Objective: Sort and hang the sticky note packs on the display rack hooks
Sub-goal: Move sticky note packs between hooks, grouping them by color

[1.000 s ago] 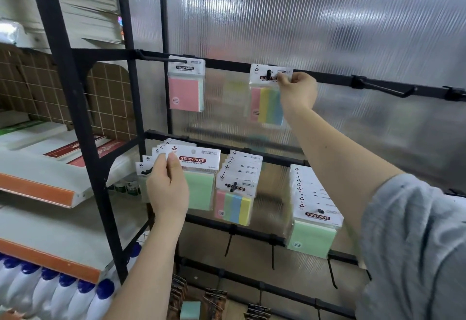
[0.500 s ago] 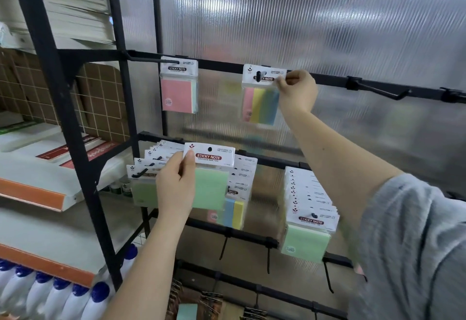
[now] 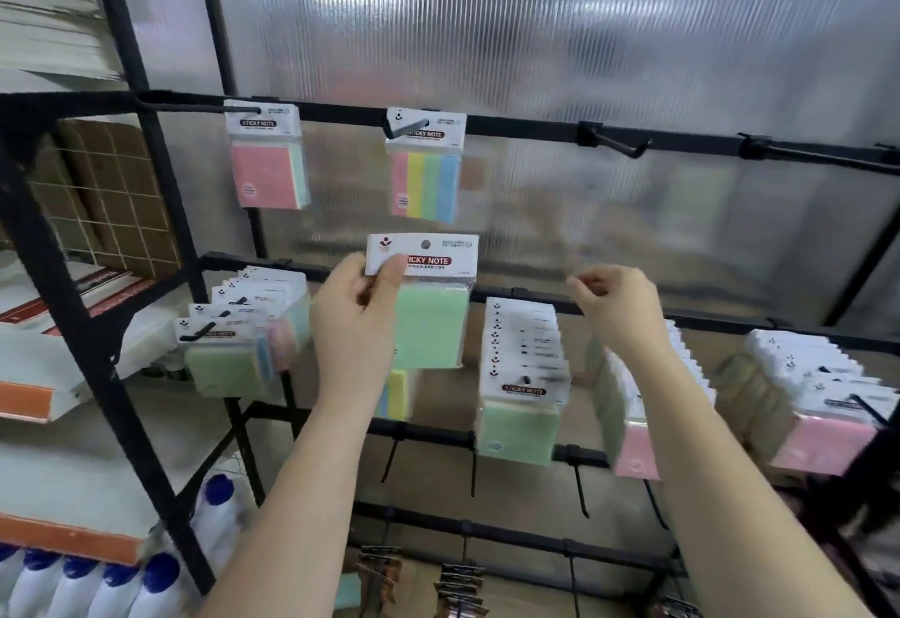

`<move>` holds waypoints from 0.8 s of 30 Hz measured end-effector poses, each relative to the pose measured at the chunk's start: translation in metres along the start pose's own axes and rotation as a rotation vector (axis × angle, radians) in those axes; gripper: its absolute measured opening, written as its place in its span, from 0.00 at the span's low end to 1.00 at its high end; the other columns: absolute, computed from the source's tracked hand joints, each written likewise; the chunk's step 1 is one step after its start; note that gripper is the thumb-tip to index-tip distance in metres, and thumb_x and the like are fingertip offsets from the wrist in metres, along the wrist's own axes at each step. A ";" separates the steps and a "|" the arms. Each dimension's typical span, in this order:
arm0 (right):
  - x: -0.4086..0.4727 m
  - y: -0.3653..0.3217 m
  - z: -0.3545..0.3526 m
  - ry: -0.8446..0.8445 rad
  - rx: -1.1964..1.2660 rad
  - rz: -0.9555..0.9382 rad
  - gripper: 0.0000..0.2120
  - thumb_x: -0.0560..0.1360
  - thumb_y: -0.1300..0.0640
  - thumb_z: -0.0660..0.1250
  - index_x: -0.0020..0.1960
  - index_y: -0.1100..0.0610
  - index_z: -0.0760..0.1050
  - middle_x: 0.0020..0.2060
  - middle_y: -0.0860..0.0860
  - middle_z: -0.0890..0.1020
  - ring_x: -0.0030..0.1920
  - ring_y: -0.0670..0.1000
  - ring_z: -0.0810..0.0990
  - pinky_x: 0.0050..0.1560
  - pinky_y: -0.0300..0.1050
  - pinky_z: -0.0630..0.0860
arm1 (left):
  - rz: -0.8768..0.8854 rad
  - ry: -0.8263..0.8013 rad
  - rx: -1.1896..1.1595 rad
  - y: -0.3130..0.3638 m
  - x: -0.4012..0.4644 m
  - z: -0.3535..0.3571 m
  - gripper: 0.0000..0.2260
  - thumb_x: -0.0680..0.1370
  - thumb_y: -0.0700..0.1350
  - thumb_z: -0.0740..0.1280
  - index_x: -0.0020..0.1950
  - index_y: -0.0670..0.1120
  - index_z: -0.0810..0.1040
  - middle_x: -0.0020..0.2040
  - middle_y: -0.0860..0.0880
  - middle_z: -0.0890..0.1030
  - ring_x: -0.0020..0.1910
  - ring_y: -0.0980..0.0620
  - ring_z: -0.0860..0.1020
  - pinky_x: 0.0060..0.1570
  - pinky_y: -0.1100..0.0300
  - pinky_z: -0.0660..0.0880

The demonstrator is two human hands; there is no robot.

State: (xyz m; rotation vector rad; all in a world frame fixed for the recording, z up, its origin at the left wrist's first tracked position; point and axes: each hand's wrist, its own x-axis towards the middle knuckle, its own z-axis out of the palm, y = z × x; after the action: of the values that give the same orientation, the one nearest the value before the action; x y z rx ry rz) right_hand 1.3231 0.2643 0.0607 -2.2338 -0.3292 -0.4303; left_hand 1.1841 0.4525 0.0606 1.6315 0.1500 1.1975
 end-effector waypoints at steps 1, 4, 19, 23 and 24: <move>-0.007 0.008 -0.007 0.009 -0.026 0.001 0.07 0.76 0.58 0.65 0.47 0.58 0.82 0.38 0.49 0.81 0.41 0.47 0.77 0.42 0.37 0.67 | -0.006 0.001 -0.035 0.003 -0.002 0.006 0.18 0.79 0.42 0.65 0.31 0.49 0.64 0.22 0.60 0.69 0.24 0.62 0.64 0.26 0.71 0.61; -0.024 0.031 -0.027 0.019 -0.084 -0.013 0.07 0.76 0.58 0.65 0.45 0.57 0.82 0.37 0.48 0.80 0.41 0.48 0.77 0.40 0.38 0.65 | -0.019 -0.005 -0.120 0.013 -0.007 0.022 0.16 0.79 0.46 0.65 0.33 0.44 0.68 0.25 0.55 0.72 0.27 0.62 0.64 0.28 0.66 0.62; -0.074 0.104 -0.060 -0.115 -0.098 0.040 0.07 0.77 0.57 0.65 0.50 0.54 0.82 0.48 0.44 0.82 0.46 0.41 0.75 0.46 0.34 0.67 | 0.055 -0.039 -0.218 0.083 -0.016 0.101 0.14 0.78 0.46 0.66 0.34 0.43 0.71 0.25 0.55 0.70 0.26 0.62 0.63 0.28 0.66 0.60; -0.077 0.103 -0.057 -0.098 -0.108 0.029 0.07 0.77 0.57 0.65 0.50 0.54 0.82 0.49 0.44 0.82 0.47 0.40 0.74 0.46 0.33 0.66 | 0.037 -0.065 -0.221 0.086 -0.004 0.112 0.11 0.78 0.46 0.67 0.39 0.41 0.76 0.31 0.46 0.78 0.29 0.56 0.70 0.31 0.61 0.66; -0.078 0.103 -0.056 -0.087 -0.111 0.025 0.07 0.77 0.58 0.66 0.50 0.55 0.82 0.49 0.44 0.82 0.47 0.40 0.74 0.46 0.33 0.66 | 0.046 -0.062 -0.214 0.086 -0.001 0.114 0.12 0.78 0.47 0.67 0.40 0.38 0.77 0.33 0.42 0.79 0.30 0.53 0.71 0.32 0.59 0.68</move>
State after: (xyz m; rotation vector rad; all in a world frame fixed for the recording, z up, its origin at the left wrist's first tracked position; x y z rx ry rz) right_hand 1.2794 0.1489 -0.0075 -2.3668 -0.3294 -0.3462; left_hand 1.2310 0.3390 0.1339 1.4886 -0.0541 1.1546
